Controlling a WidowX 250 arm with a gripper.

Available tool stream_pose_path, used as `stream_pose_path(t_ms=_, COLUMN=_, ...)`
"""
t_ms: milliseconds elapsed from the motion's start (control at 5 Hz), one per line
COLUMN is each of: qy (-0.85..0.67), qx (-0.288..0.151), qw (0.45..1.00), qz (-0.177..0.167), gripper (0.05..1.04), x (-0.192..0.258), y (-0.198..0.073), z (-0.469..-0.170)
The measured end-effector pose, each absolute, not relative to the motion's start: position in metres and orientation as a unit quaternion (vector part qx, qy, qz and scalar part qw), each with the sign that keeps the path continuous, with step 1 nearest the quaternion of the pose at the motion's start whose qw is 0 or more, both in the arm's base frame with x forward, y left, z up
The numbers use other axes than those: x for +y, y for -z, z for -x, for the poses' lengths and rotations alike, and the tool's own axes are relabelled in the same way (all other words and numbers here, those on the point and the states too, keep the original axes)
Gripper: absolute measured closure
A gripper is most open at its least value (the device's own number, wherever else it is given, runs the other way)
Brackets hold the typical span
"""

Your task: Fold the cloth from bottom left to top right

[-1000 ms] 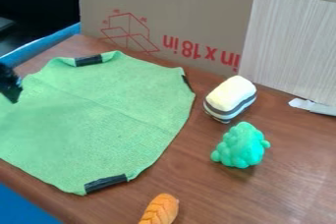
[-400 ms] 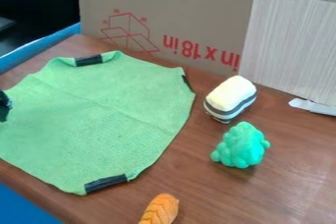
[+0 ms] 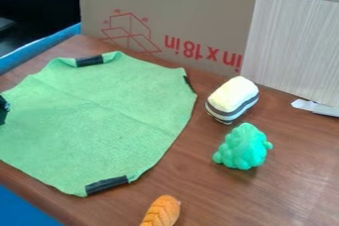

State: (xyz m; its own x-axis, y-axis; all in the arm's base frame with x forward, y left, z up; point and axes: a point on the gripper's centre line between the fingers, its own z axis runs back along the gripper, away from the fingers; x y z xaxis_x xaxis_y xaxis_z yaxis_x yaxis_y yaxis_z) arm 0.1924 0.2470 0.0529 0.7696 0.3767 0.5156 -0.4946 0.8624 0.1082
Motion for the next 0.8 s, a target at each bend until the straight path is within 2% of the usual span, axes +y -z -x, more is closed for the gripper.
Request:
stream_pose_path(t_ms=200, qy=-0.235, qx=-0.248, qw=0.933, qz=-0.115, gripper=0.084, x=0.2480, y=-0.0478, z=-0.1929)
stream_pose_path(t_ms=400, qy=-0.239, qx=-0.249, qw=0.932, qz=-0.110, gripper=0.127, x=0.2504, y=-0.0441, z=-0.1900)
stream_pose_path(t_ms=800, qy=-0.231, qx=-0.256, qw=0.934, qz=-0.099, gripper=0.710, x=0.2486, y=-0.0404, z=-0.1927)
